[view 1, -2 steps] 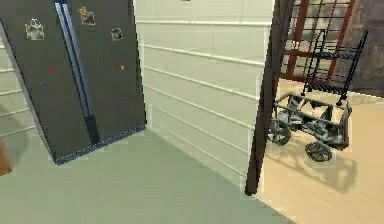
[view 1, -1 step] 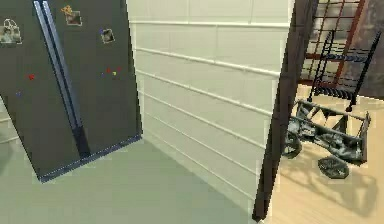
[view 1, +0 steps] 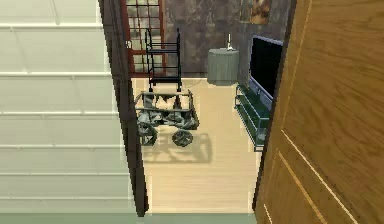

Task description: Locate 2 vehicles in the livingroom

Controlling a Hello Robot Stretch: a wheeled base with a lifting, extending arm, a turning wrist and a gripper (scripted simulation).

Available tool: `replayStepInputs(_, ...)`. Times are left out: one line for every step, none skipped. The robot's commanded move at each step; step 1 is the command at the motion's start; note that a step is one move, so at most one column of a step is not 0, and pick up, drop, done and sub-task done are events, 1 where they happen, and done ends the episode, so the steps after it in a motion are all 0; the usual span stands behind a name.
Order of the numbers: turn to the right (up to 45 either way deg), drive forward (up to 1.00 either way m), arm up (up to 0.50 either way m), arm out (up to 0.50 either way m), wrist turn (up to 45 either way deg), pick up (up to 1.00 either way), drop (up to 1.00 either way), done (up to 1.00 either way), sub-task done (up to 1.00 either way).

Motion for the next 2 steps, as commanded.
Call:
replayStepInputs(6.0,0.0,0.0,0.0,0.0,0.0,0.0,0.0,0.0)
replayStepInputs(0.0,0.95,0.0,0.0,0.0,0.0,0.0,0.0,0.0)
